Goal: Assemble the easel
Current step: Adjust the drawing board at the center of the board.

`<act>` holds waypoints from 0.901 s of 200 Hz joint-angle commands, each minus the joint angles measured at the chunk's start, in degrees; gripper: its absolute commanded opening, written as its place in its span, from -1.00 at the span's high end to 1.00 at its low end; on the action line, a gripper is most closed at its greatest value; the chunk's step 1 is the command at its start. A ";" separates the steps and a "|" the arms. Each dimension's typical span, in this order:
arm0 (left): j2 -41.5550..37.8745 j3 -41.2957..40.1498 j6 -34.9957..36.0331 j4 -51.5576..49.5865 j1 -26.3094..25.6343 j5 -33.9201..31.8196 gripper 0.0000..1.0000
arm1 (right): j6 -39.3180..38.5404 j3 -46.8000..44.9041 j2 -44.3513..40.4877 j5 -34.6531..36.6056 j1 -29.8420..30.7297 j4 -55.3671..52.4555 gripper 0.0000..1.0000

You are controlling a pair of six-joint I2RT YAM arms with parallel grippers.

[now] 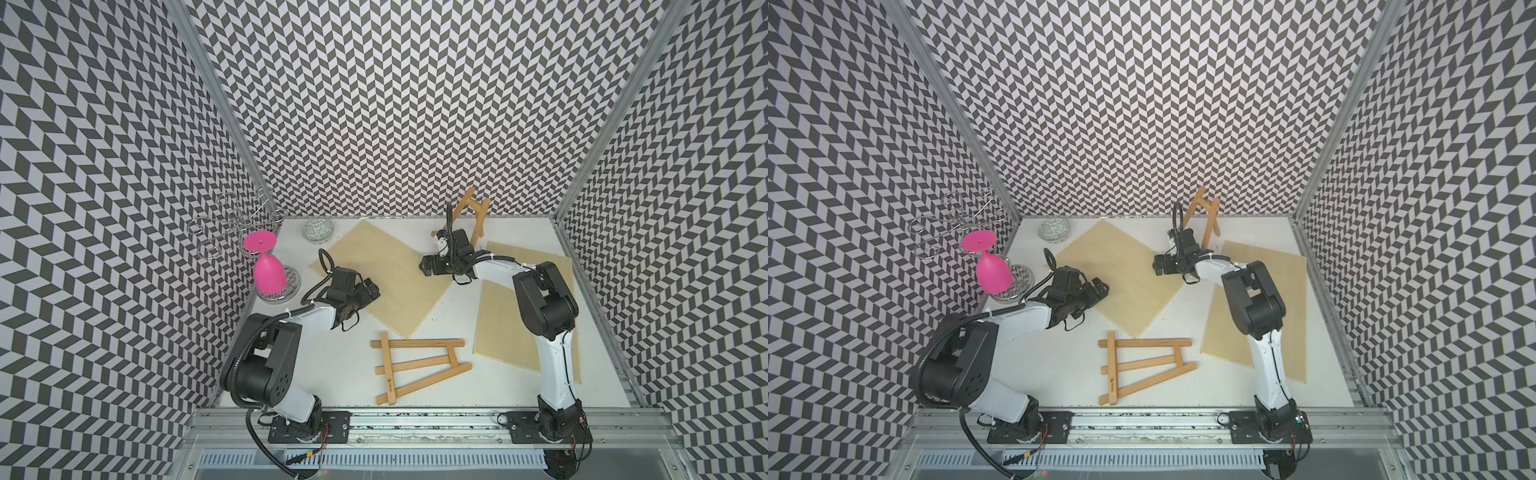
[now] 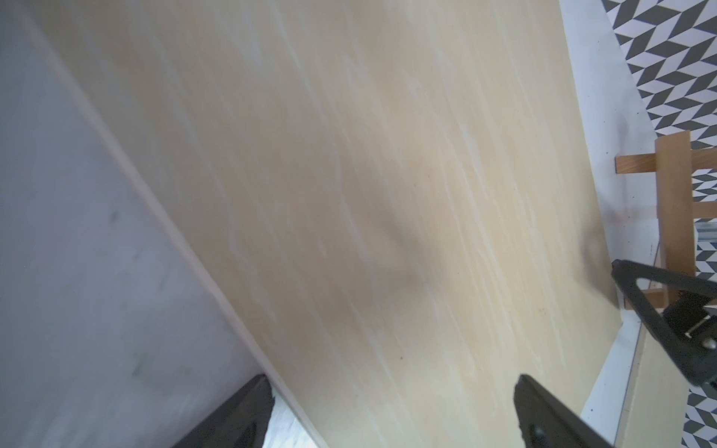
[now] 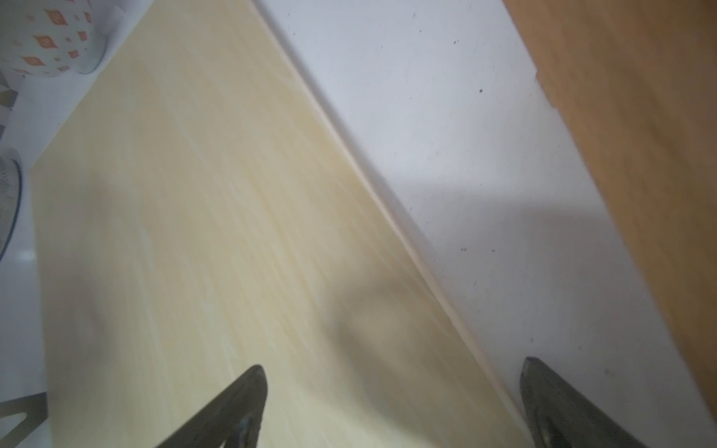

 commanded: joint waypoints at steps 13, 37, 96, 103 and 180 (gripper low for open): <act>5.06 2.55 1.20 0.74 -0.37 4.30 -0.95 | 3.15 -3.04 -1.97 -4.80 1.25 -2.19 -0.99; 8.13 6.25 2.30 -0.24 -0.14 4.49 -0.95 | 4.17 -5.04 -3.11 -5.64 1.35 -1.50 -0.98; 11.47 10.04 4.90 -1.42 4.35 5.70 -0.95 | 8.35 -11.84 -8.15 -13.11 3.49 -0.05 -0.98; 11.05 9.29 5.20 -0.71 5.06 6.32 -0.95 | 9.15 -12.91 -9.05 -14.95 3.77 0.64 -0.98; 10.04 7.98 7.94 -2.29 10.34 3.63 -0.97 | 18.33 -21.15 -14.62 -19.26 0.97 5.26 -0.98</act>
